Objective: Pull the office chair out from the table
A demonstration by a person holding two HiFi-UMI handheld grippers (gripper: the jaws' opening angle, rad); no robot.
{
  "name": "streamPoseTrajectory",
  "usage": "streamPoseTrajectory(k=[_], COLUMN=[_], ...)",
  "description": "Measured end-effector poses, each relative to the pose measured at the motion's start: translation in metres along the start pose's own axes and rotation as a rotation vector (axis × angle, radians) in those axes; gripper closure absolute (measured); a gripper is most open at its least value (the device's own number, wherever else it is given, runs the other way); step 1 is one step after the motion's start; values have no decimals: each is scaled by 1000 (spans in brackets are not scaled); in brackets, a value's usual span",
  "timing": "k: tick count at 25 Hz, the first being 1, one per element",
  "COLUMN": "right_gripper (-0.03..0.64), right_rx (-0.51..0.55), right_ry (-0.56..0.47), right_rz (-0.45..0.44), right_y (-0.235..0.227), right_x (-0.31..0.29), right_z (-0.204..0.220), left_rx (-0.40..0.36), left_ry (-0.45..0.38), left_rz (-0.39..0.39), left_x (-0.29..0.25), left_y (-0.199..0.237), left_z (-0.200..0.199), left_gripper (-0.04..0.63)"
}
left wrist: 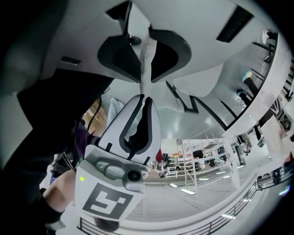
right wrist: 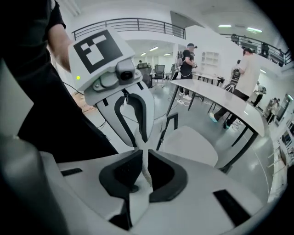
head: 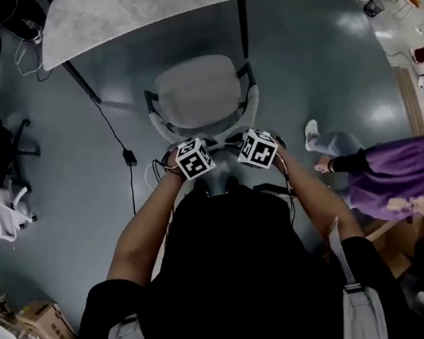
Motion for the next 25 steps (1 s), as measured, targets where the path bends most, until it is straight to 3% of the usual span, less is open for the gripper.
streamPoseTrajectory(k=[11, 16, 22, 25], right_gripper=[595, 597, 597, 597], right_rx=[-106, -135, -156, -140], right_ry=[-382, -586, -815, -878], right_rz=[93, 106, 139, 166], right_y=[4, 13, 22, 29], right_x=[88, 143, 207, 230], right_z=[-96, -142, -179, -184], left_rx=[-10, 52, 54, 73], left_ry=[-276, -500, -710, -792], left_rz=[-18, 1, 9, 22], left_x=[81, 132, 191, 217], left_y=[11, 7, -4, -15], left_z=[-89, -134, -167, -179], left_gripper=[583, 583, 583, 584])
Point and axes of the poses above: the fingertips, and each gripper's own axes: x backward along the fingers, y to its left, z out of its underside, the point moved 5 cm from there along x, backward along the fingers, and after that the axes turned 11 degrees about -y, right-handed, at the moved point
